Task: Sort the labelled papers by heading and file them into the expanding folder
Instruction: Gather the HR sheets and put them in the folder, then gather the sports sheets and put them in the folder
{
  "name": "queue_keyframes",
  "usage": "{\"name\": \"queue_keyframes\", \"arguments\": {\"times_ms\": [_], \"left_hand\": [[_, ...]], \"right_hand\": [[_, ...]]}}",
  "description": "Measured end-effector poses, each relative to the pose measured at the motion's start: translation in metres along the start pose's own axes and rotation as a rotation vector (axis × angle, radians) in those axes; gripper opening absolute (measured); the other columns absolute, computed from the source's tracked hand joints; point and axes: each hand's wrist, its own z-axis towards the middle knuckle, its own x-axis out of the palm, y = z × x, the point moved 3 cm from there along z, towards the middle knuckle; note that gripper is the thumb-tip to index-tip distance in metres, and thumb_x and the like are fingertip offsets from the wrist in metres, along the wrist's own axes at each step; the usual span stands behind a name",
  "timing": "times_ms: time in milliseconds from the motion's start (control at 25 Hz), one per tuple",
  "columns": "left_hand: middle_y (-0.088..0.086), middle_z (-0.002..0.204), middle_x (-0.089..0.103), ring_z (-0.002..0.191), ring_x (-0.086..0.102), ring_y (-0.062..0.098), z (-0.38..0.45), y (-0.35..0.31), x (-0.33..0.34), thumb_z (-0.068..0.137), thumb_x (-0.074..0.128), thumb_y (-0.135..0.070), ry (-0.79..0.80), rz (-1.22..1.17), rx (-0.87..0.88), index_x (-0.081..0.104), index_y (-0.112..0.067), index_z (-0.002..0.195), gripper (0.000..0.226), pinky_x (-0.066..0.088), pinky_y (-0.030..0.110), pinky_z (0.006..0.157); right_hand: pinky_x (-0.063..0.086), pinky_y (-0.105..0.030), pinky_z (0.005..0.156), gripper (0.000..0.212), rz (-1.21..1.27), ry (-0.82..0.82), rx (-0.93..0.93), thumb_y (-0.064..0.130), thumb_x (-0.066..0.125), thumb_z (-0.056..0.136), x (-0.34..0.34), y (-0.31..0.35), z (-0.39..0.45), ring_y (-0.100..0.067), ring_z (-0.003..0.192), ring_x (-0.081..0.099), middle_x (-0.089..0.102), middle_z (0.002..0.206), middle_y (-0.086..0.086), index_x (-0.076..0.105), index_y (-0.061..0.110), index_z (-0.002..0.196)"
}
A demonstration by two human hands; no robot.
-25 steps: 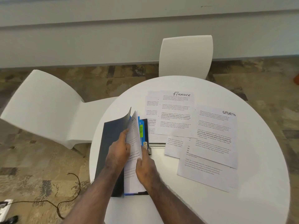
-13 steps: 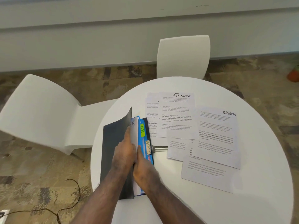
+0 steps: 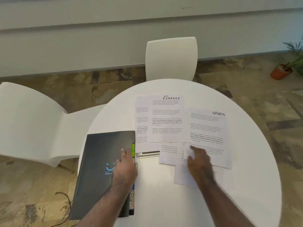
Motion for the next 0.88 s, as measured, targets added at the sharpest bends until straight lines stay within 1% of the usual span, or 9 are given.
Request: {"name": "queue_keyframes", "arguments": {"times_ms": [80,160,240,360,560,640,720,800,880], "left_hand": [[0.007,0.162,0.024,0.137,0.041,0.036,0.007,-0.009,-0.008,0.083,0.055,-0.009,-0.142,-0.063,-0.043,0.033,-0.018,0.144,0.066,0.043,0.050,0.104],[0.006,0.160,0.029,0.146,0.028,0.032,0.022,-0.032,-0.015,0.075,0.052,0.001,-0.248,-0.068,0.088,0.040,-0.018,0.144,0.072,0.026,0.052,0.115],[0.002,0.163,0.023,0.151,0.017,0.025,0.036,-0.070,-0.009,0.078,0.052,-0.003,-0.172,-0.029,0.272,0.038,-0.022,0.147,0.073,0.016,0.050,0.120],[0.000,0.167,0.006,0.153,0.006,0.024,0.050,-0.109,0.014,0.094,0.046,-0.021,-0.029,0.134,0.418,0.023,-0.022,0.153,0.064,0.015,0.052,0.121],[0.002,0.167,0.003,0.153,0.003,0.027,0.078,-0.111,0.025,0.095,0.050,-0.044,0.101,0.237,0.356,0.013,-0.020,0.156,0.075,0.014,0.056,0.119],[0.002,0.166,0.009,0.152,0.008,0.027,0.086,-0.161,0.051,0.094,0.052,-0.047,0.152,0.304,0.356,0.010,-0.020,0.156,0.080,0.014,0.057,0.119],[0.003,0.163,0.021,0.149,0.021,0.026,0.088,-0.159,0.047,0.092,0.055,-0.046,0.129,0.299,0.352,0.015,-0.020,0.155,0.079,0.017,0.055,0.118],[0.005,0.154,0.038,0.139,0.039,0.025,0.088,-0.158,0.047,0.091,0.057,-0.045,0.066,0.308,0.380,0.023,-0.019,0.152,0.074,0.023,0.052,0.116],[0.005,0.141,0.049,0.127,0.051,0.025,0.085,-0.153,0.048,0.091,0.056,-0.045,0.008,0.332,0.412,0.033,-0.019,0.145,0.065,0.029,0.050,0.112]], "right_hand": [[0.038,-0.049,0.107,0.060,-0.142,-0.017,0.165,0.034,0.057,0.091,-0.018,-0.045,0.023,-0.030,0.139,0.032,0.036,0.154,-0.005,0.038,0.026,0.148],[0.035,-0.055,0.108,0.079,-0.184,0.040,0.311,0.051,0.057,0.088,-0.025,-0.078,0.034,-0.033,0.147,0.018,0.020,0.162,-0.008,0.021,0.025,0.154],[0.034,-0.058,0.107,0.093,-0.138,0.091,0.369,0.062,0.057,0.085,-0.024,-0.097,0.040,-0.035,0.149,0.013,0.011,0.164,-0.011,0.010,0.023,0.156],[0.038,-0.054,0.104,0.097,-0.190,0.072,0.367,0.064,0.057,0.083,-0.014,-0.096,0.038,-0.035,0.145,0.021,0.017,0.162,-0.013,0.009,0.021,0.155],[0.044,-0.047,0.097,0.096,-0.210,-0.019,0.335,0.053,0.070,0.079,-0.009,-0.081,0.031,-0.034,0.132,0.035,0.034,0.148,-0.013,0.018,0.017,0.152],[0.043,-0.048,0.097,0.092,-0.076,-0.014,0.431,0.041,0.075,0.079,-0.030,-0.125,0.063,-0.036,0.130,0.037,0.039,0.143,-0.015,0.022,0.017,0.150],[0.042,-0.048,0.098,0.080,0.133,-0.040,0.464,0.028,0.075,0.081,-0.037,-0.128,0.075,-0.038,0.128,0.043,0.049,0.140,-0.015,0.032,0.017,0.147],[0.045,-0.039,0.090,0.057,0.343,-0.109,0.453,0.018,0.071,0.083,-0.045,-0.136,0.078,-0.034,0.113,0.057,0.063,0.128,-0.013,0.049,0.016,0.135],[0.042,-0.030,0.078,0.035,0.450,-0.143,0.430,0.014,0.071,0.082,-0.051,-0.140,0.077,-0.027,0.091,0.061,0.071,0.114,-0.011,0.064,0.012,0.116]]}}
